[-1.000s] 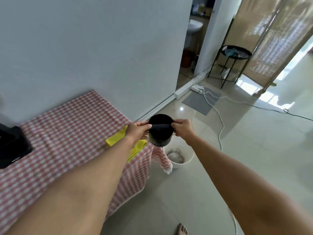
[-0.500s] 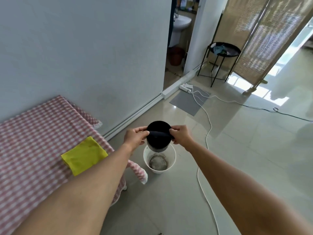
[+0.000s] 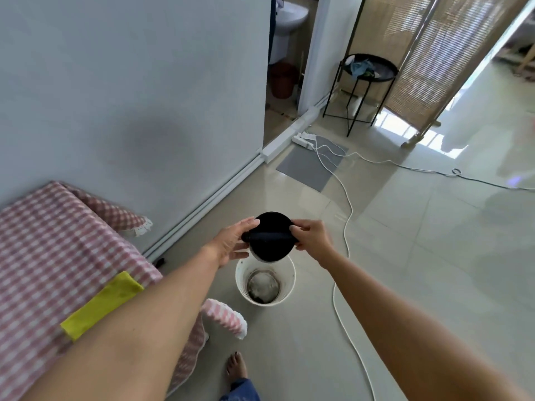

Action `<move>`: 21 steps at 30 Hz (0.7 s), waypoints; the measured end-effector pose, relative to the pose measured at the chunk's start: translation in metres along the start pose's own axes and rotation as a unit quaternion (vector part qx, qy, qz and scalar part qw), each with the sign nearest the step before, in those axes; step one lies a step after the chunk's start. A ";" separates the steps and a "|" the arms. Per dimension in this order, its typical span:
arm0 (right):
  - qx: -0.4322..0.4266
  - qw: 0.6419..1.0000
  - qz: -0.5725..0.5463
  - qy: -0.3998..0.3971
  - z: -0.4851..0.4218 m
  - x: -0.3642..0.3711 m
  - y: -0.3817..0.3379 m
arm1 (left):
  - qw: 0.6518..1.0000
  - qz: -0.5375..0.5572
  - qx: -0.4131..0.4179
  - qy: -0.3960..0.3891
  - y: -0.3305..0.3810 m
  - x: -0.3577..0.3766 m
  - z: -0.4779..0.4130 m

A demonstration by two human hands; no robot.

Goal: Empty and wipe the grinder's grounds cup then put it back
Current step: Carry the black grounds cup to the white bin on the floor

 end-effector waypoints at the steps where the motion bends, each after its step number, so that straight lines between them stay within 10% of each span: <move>1: 0.000 1.000 0.004 -0.004 -0.008 0.003 -0.003 | 1.000 -0.003 -0.008 -0.013 0.002 -0.005 -0.008; 21: 0.175 0.970 -0.165 -0.040 -0.134 0.077 0.059 | 0.987 0.144 -0.064 -0.017 -0.022 -0.038 -0.151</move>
Point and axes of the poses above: each hand's wrist, its own z-axis away from the middle knuckle, its own x-axis out of the palm, y = z × x, the point moved 3 cm from there along -z, towards the middle knuckle, and after that the axes turned 1 degree about y, right-handed, at the moved point
